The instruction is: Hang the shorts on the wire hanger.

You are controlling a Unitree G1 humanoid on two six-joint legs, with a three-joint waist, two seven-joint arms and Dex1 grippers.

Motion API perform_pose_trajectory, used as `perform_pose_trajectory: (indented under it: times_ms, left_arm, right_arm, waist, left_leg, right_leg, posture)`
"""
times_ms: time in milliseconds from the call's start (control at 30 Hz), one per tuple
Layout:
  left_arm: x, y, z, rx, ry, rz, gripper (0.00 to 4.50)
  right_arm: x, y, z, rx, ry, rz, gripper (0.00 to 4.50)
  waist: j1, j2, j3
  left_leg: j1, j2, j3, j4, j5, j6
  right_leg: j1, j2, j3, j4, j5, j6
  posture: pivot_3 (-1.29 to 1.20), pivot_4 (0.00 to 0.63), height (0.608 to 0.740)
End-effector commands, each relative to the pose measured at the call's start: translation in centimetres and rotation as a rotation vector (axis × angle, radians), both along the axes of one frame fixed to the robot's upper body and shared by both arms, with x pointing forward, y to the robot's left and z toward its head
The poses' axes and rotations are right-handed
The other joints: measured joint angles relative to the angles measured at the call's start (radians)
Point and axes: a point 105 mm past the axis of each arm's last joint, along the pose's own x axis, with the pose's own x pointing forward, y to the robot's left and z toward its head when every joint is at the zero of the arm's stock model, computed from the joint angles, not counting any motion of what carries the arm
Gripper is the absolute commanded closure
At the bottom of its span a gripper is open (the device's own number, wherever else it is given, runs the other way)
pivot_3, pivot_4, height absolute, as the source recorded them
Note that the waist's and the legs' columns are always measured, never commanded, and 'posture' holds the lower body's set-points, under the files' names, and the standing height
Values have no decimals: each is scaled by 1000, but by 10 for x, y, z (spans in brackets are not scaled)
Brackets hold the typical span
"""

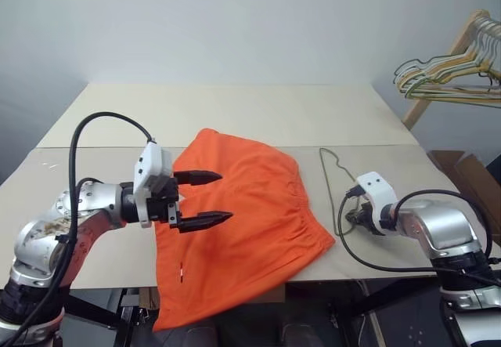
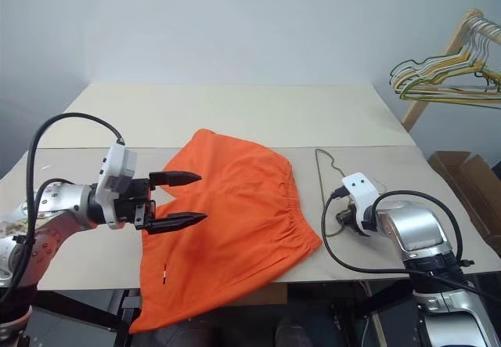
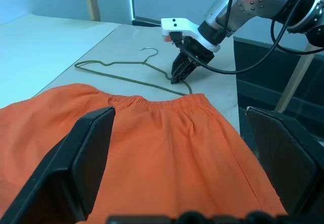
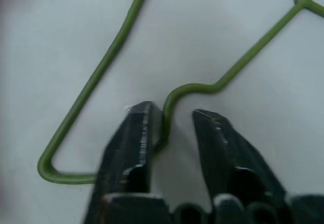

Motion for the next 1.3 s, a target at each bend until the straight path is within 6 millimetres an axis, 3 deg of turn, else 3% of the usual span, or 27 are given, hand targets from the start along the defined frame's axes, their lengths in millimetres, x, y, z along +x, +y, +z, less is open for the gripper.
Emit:
perform_pose_trajectory:
  times_ms: [33,200,333,433,533,700,833,1033,1300]
  left_arm:
    - [-2,2,9,10,-52,1,0]
    - [2,3,11,8,-64,16,0]
    - [8,6,14,9,-85,40,0]
    - [15,9,19,14,-110,67,0]
    - [24,16,26,22,-147,99,0]
    - [37,23,42,11,-185,146,0]
    - [44,26,46,24,-179,180,0]
    - [59,25,28,151,-49,254,0]
    - [73,5,0,212,102,220,0]
  right_arm:
    - [2,-19,3,-48,-9,-90,4390]
    - [15,-30,22,-160,-137,-76,4481]
    - [40,-33,67,-367,-441,80,4481]
    - [52,-17,101,-501,-676,272,4481]
    - [51,16,127,-638,-889,588,4481]
    - [41,52,125,-891,-1072,1031,4481]
    - [38,71,124,-985,-1207,1217,4481]
    - [40,89,134,-1056,-1369,1326,4481]
    - [33,107,144,-1048,-1478,1399,4481]
  waist:
    - [1,0,0]
    - [0,0,0]
    - [-5,3,2]
    - [-6,4,2]
    - [-12,4,2]
    - [-13,4,2]
    - [-9,4,2]
    - [-9,4,2]
    - [-9,4,2]
  left_leg:
    - [0,0,0,0,0,0]
    - [0,0,0,0,0,0]
    - [-2,0,0,0,0,0]
    - [-2,0,0,-1,0,0]
    - [-2,0,0,-1,0,0]
    - [-2,0,0,-1,0,0]
    - [-2,0,0,-1,0,0]
    - [-2,0,0,-1,0,0]
    - [-2,-1,0,-1,0,0]
  right_leg:
    - [0,0,0,0,0,0]
    - [-1,0,0,0,0,0]
    - [-2,0,1,0,0,0]
    - [-3,0,0,0,0,0]
    - [-3,1,1,0,0,0]
    - [-3,0,1,0,0,0]
    - [-3,0,1,0,0,0]
    - [-3,0,1,0,0,0]
    - [-3,0,2,1,0,0]
  posture:
    - [-18,43,740]
    - [-20,43,740]
    - [-21,41,740]
    - [-20,39,740]
    - [-16,33,740]
    - [-1,28,740]
    - [8,25,740]
    - [8,24,740]
    - [-11,18,740]
